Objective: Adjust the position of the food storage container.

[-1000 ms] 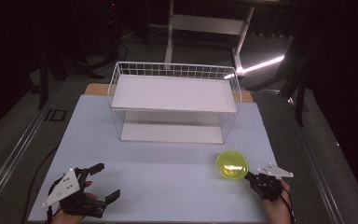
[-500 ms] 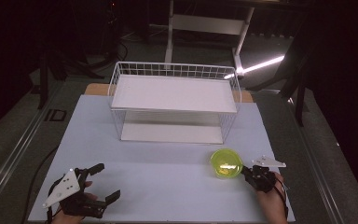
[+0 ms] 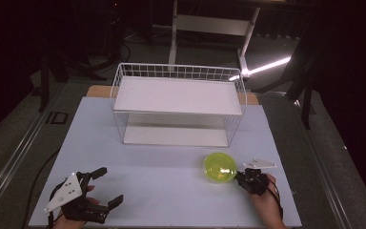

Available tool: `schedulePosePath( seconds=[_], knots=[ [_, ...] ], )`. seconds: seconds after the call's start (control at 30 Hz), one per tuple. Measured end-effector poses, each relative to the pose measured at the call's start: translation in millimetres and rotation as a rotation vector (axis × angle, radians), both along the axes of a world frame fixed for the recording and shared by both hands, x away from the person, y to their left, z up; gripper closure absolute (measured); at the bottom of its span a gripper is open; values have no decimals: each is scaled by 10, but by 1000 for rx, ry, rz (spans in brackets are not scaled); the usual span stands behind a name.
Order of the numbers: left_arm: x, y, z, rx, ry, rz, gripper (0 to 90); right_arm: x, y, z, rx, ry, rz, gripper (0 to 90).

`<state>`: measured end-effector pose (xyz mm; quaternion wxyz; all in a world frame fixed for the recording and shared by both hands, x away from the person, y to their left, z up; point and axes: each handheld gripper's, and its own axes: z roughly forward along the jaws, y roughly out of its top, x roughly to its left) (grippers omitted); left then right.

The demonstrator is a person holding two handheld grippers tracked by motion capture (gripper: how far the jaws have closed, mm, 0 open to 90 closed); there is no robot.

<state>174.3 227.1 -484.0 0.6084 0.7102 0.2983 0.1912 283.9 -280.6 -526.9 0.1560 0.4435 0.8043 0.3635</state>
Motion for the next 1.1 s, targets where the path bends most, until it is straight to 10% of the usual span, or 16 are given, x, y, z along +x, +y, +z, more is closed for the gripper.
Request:
schedulePosePath(
  seconds=[0.43,1.1],
  knots=[
    [-8,7,3,0,-1,-4,2,46,420,-28,8,11,89,900],
    [-6,11,-1,-3,3,-7,2,157,500,23,13,5,68,900]
  ],
)
